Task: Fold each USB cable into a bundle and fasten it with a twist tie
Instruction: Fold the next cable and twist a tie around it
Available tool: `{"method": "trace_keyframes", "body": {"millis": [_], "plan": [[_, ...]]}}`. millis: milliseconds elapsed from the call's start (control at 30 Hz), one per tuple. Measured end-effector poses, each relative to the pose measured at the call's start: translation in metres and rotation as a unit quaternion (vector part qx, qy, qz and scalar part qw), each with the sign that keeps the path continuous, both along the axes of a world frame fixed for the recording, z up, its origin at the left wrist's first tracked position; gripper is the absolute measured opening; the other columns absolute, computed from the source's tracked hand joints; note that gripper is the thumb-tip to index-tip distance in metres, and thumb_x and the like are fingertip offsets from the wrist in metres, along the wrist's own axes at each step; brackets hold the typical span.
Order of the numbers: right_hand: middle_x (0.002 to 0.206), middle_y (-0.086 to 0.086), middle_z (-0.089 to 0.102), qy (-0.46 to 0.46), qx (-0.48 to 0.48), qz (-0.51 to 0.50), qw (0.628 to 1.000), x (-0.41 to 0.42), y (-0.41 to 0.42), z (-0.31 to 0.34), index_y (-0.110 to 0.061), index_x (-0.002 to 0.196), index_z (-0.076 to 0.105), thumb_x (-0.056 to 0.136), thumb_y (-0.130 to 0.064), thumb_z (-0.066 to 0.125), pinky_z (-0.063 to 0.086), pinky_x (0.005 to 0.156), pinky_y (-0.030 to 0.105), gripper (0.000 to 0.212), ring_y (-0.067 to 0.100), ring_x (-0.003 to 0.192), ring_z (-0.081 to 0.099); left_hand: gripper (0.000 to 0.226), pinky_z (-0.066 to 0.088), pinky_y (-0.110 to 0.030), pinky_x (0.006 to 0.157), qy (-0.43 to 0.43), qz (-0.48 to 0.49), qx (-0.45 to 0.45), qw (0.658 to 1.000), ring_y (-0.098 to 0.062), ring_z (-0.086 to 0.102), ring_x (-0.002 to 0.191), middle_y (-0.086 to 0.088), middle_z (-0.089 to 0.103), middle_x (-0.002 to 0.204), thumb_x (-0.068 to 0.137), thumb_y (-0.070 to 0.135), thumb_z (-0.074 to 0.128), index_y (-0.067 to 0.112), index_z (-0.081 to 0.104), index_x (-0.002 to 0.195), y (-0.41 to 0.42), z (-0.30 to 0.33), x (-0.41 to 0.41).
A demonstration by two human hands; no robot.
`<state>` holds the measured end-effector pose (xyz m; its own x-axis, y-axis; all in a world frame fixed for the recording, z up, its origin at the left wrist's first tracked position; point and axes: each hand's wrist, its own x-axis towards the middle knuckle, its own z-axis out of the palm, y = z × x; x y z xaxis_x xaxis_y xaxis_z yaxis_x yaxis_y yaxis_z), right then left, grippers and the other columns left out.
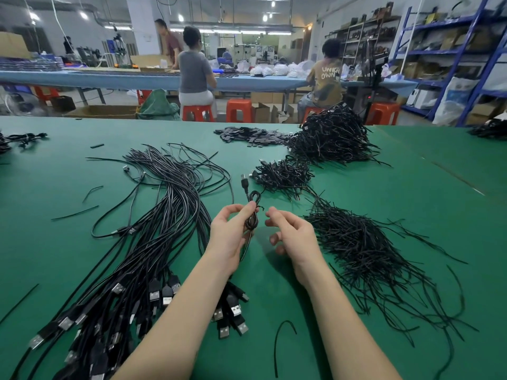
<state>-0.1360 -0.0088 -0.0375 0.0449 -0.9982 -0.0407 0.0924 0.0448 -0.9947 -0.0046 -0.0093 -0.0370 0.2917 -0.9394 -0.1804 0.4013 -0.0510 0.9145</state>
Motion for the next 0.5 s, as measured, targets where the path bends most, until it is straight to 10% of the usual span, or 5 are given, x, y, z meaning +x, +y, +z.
{"method": "trace_keyframes", "body": {"millis": [267,500], "plan": [[0.068,-0.007,0.067,-0.006,-0.015,-0.009,1.0,0.004,-0.002,-0.003,-0.011,0.084,0.073,0.101,-0.022,0.06,0.036,0.041,0.018,0.024,0.009,0.044,0.048,0.015,0.054,-0.028,0.073,-0.112,0.078,-0.018,0.99,-0.014,0.057,0.062,-0.004,0.061,0.079,0.088,0.007,0.07,0.014,0.057,0.084,-0.11,0.03,-0.008],[0.07,-0.006,0.069,0.045,-0.028,0.014,0.998,0.003,-0.004,-0.004,-0.014,0.083,0.074,0.099,-0.023,0.062,0.04,0.044,0.02,0.022,0.01,0.049,0.051,0.007,0.046,-0.025,0.079,-0.4,0.037,0.05,0.914,-0.021,0.059,0.092,0.0,0.066,0.097,0.088,0.02,0.063,0.021,0.062,0.096,-0.156,0.026,-0.007]]}}
